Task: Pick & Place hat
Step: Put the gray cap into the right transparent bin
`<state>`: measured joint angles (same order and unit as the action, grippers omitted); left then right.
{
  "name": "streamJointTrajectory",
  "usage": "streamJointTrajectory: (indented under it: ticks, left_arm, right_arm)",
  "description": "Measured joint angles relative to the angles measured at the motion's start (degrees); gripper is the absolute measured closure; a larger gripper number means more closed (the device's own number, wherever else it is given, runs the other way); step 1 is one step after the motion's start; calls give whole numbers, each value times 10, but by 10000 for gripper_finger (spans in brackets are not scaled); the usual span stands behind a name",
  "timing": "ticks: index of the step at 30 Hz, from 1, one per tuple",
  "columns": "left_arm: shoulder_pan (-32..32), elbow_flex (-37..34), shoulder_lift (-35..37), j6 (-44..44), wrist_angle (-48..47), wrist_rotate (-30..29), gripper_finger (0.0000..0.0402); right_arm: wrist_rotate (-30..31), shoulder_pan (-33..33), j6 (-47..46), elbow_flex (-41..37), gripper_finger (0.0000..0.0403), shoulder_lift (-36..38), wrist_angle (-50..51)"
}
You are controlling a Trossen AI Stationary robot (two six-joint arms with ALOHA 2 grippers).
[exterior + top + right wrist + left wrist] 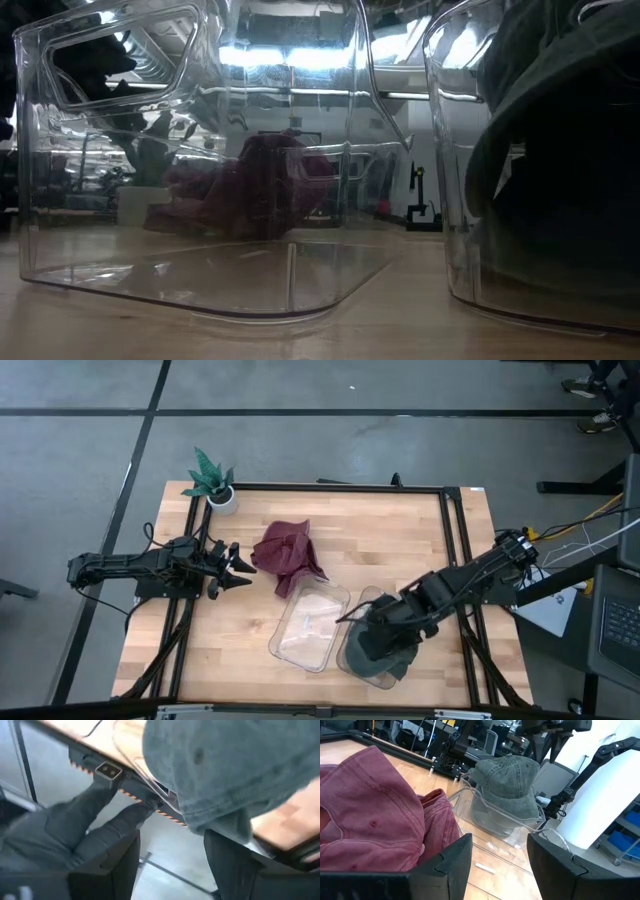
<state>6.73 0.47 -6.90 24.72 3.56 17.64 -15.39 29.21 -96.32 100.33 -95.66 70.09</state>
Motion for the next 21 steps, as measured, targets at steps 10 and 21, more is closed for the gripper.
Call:
streamJointTrajectory:
  ticks: [10, 21]
  left_arm:
    - [0, 0, 0, 0, 0, 0, 217]
    - [0, 0, 0, 1, 0, 0, 217]
  right_arm:
    - [16, -28, 318, 1, 199, 42, 71]
    - [144, -5, 651, -5, 208, 48, 196]
